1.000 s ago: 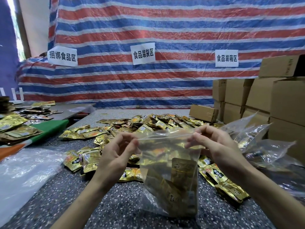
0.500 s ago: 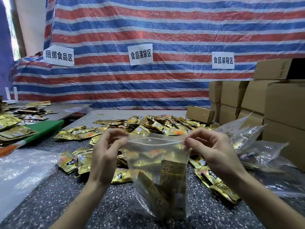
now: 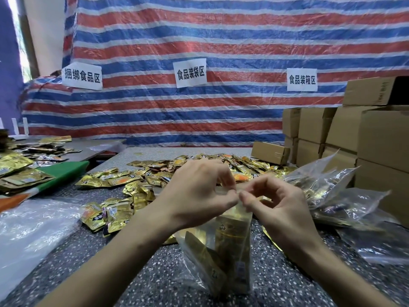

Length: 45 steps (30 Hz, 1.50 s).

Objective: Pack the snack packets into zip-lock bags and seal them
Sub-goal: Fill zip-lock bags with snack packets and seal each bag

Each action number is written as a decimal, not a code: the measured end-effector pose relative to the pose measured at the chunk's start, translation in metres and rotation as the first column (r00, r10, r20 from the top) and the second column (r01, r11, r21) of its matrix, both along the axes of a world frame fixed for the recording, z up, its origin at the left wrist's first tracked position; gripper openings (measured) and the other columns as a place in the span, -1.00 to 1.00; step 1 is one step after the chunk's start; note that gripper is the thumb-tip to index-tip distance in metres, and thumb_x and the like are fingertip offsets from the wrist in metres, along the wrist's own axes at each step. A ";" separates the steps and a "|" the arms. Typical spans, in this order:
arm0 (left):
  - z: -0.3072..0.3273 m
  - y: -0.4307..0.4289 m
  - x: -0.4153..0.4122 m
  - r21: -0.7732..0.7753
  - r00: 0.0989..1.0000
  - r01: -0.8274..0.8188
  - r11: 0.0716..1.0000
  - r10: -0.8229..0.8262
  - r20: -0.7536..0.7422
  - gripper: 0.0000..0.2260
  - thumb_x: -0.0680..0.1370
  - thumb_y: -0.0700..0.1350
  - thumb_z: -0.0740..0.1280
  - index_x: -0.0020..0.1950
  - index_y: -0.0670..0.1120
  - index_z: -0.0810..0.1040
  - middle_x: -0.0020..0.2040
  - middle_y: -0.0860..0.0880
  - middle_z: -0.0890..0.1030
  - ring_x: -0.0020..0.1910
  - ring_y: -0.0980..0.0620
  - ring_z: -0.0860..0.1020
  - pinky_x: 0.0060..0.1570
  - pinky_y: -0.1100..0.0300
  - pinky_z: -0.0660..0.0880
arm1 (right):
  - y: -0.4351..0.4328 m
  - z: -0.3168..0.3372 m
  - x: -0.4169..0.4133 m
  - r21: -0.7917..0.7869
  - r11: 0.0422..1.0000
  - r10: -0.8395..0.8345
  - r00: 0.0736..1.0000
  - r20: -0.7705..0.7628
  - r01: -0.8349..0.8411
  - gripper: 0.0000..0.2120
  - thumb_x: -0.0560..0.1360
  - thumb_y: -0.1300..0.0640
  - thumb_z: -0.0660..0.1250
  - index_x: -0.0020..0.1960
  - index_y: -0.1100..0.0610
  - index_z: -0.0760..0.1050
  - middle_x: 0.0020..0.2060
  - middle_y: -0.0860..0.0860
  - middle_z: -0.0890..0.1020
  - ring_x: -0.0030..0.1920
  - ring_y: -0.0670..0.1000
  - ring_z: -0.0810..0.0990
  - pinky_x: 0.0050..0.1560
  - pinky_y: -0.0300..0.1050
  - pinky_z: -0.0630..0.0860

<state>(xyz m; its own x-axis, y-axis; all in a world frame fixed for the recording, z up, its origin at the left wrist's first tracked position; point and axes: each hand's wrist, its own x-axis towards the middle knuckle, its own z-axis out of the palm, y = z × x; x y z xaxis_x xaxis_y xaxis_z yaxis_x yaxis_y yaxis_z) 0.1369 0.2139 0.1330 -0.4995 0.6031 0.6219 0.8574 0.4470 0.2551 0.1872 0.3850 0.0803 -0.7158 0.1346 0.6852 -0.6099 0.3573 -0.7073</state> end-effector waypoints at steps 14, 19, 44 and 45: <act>-0.017 -0.005 -0.004 -0.055 0.977 -0.034 0.998 0.022 -0.210 -0.92 0.54 -0.02 0.35 -0.09 0.01 0.59 -0.12 0.12 0.60 -0.12 0.11 0.51 -0.11 0.20 0.23 | 0.010 0.000 0.001 0.003 1.000 0.014 0.999 0.038 -0.014 -0.95 0.43 0.12 0.38 -0.20 0.08 0.55 -0.31 0.08 0.61 -0.27 0.09 0.59 -0.18 0.13 0.55; -0.020 -0.005 -0.002 0.074 0.993 0.007 0.997 0.002 -0.117 -0.94 0.45 -0.07 0.38 -0.21 0.01 0.62 -0.21 0.15 0.61 -0.19 0.16 0.53 -0.15 0.18 0.36 | 0.007 0.001 0.000 0.035 0.995 0.095 0.992 0.077 -0.098 -0.94 0.46 0.14 0.50 -0.11 0.03 0.63 -0.21 0.04 0.70 -0.21 0.00 0.68 -0.17 0.09 0.62; -0.025 -0.030 -0.007 0.212 0.999 -0.051 0.976 0.047 0.027 -0.86 0.42 0.04 0.40 -0.22 0.01 0.69 -0.24 0.16 0.65 -0.22 0.20 0.60 -0.24 0.03 0.57 | 0.000 0.013 0.001 0.284 0.958 -0.047 0.998 0.050 0.031 -0.94 0.45 0.17 0.51 -0.16 0.07 0.64 -0.24 -0.07 0.68 -0.17 -0.08 0.66 -0.15 -0.15 0.59; -0.026 -0.030 -0.008 0.216 0.999 -0.046 0.975 0.041 0.029 -0.87 0.42 0.04 0.42 -0.21 0.00 0.70 -0.24 0.15 0.66 -0.22 0.18 0.61 -0.23 0.03 0.57 | 0.000 0.013 0.000 0.302 0.953 -0.048 0.998 0.038 0.034 -0.95 0.44 0.16 0.52 -0.15 0.07 0.65 -0.23 -0.10 0.68 -0.17 -0.12 0.66 -0.17 -0.27 0.55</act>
